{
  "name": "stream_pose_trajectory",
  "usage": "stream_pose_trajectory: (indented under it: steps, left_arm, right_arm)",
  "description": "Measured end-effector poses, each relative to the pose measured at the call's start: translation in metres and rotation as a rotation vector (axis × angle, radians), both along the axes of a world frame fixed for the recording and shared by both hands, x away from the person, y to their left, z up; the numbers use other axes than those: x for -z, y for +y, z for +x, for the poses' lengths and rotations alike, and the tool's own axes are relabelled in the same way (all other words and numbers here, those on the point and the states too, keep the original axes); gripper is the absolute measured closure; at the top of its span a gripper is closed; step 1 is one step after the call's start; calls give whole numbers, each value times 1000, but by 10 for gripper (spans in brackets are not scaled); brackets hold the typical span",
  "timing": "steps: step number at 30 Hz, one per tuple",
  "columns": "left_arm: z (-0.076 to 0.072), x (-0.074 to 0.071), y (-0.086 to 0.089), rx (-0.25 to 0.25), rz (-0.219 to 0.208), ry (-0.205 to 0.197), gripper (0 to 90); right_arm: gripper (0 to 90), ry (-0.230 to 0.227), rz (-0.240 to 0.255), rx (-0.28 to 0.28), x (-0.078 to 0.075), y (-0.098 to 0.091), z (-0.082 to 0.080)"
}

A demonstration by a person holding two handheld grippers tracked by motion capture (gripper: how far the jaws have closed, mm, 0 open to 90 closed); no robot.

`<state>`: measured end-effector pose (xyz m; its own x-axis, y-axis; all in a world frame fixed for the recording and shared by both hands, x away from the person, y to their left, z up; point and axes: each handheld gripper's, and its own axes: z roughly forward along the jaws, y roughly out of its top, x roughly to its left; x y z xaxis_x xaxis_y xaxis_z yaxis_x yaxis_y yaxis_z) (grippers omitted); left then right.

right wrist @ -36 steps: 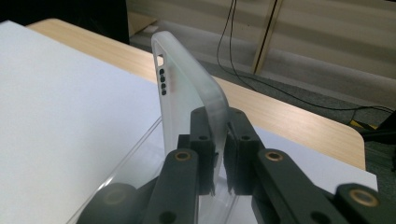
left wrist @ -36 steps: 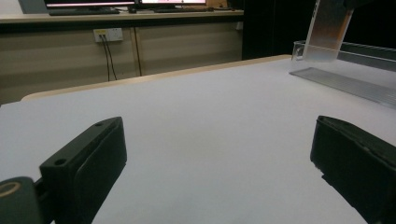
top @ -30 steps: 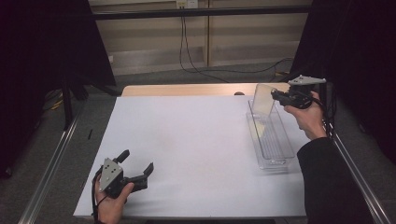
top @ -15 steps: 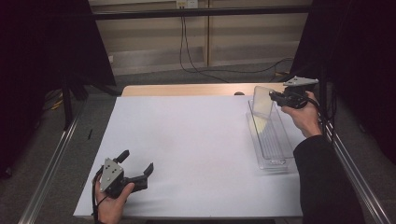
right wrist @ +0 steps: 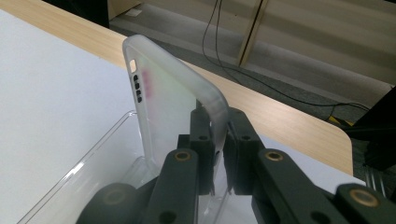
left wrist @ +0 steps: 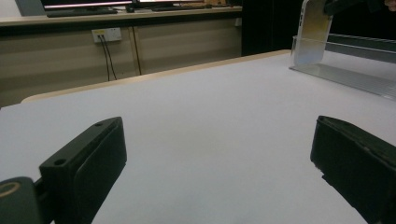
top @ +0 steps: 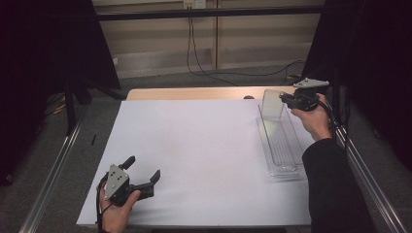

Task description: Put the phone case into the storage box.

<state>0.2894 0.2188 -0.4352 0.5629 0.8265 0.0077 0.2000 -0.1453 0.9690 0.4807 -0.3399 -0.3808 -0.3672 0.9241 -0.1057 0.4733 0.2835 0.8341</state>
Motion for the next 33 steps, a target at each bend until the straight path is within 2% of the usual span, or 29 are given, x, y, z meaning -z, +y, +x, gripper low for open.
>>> stream_pose_trajectory:
  steps: [11,19,21,25,27,29,33]
  left_arm:
    - [1,1,-2,13,16,4,36]
    - [2,2,-3,12,15,8,36]
    - [3,3,-3,11,3,18,36]
    - [3,3,-3,21,12,15,36]
    - [3,3,-3,9,16,9,36]
    - [2,2,-2,-7,0,3,39]
    - [3,3,-1,-4,1,12,38]
  right_arm:
    - [814,-22,-8,33,3,0,4]
    - [812,-32,10,48,4,1,8]
    - [814,-32,19,53,5,0,9]
    - [812,-31,30,69,6,-1,11]
    - [811,-31,34,71,6,-2,11]
    - [812,-32,42,74,7,-2,12]
    - [809,-43,49,81,8,-1,14]
